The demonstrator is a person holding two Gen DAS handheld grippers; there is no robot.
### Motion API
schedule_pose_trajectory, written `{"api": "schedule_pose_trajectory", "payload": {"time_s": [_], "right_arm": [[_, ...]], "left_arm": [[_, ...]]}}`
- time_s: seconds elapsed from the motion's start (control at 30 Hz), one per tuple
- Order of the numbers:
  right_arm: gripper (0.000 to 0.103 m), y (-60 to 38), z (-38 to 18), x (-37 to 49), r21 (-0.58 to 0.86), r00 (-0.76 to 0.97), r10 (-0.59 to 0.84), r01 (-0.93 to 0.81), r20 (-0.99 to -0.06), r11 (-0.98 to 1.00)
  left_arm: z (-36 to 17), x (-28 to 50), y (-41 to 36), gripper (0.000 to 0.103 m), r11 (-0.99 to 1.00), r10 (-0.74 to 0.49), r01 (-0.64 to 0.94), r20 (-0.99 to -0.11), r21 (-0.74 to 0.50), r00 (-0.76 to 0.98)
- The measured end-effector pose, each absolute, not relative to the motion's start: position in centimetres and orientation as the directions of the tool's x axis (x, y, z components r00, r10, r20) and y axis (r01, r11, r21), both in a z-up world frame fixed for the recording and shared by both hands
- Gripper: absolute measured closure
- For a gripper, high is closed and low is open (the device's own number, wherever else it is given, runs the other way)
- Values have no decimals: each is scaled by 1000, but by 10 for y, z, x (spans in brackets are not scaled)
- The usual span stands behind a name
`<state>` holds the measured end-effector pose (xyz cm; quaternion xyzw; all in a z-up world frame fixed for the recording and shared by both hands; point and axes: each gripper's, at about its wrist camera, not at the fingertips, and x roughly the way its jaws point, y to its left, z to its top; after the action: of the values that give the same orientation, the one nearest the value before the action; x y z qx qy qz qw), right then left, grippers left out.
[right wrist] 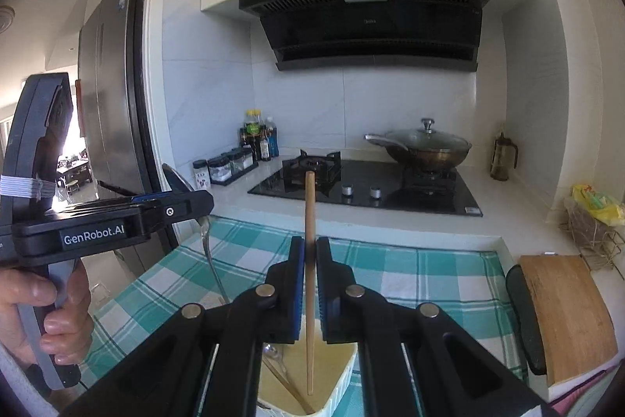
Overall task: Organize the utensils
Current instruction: 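Carry the spoon and chopstick over the caddy and lower them inside, then open both grippers to release the utensils and return toward the chopsticks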
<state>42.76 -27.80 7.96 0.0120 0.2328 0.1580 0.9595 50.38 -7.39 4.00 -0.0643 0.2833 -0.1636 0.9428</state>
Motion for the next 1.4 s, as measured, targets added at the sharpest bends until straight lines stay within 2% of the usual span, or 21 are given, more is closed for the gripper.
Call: {"api": "schedule_pose_trajectory", "payload": {"time_s": [0.27,0.43,0.53,0.63,0.77,0.83,0.97,1.03,1.17,1.4], "right_arm": [[97,-284,6,476,186,711,325,-269,-624,945],[94,-274,-9,485,203,653,341,-279,-676,938],[86,-272,-1,477,203,659,342,-281,-670,938],[86,-277,19,456,192,669,340,-287,-661,939],[83,-296,38,383,191,652,367,-326,-664,926],[74,-307,30,336,159,655,350,-334,-670,929],[74,-322,-26,235,84,657,245,-267,-713,960],[74,-327,-58,197,77,635,196,-210,-747,975],[74,-333,-112,148,167,566,194,-100,-801,981],[74,-303,-115,160,164,536,259,-219,-804,962]], "left_arm": [[-25,542,-88,62,946,-325,237,-655,-222,682],[-35,544,-89,59,945,-327,229,-694,-233,642],[-18,528,-76,56,936,-353,238,-685,-261,637],[8,488,-51,52,926,-376,251,-684,-281,625],[12,402,-5,36,933,-358,264,-698,-244,620],[-10,350,21,32,948,-316,231,-715,-218,623],[-84,272,50,32,979,-202,93,-795,-181,573],[-118,244,51,32,973,-216,46,-826,-225,520],[-153,229,34,32,953,-261,-14,-842,-304,472],[-172,266,3,32,949,-212,-104,-845,-298,490]]}}
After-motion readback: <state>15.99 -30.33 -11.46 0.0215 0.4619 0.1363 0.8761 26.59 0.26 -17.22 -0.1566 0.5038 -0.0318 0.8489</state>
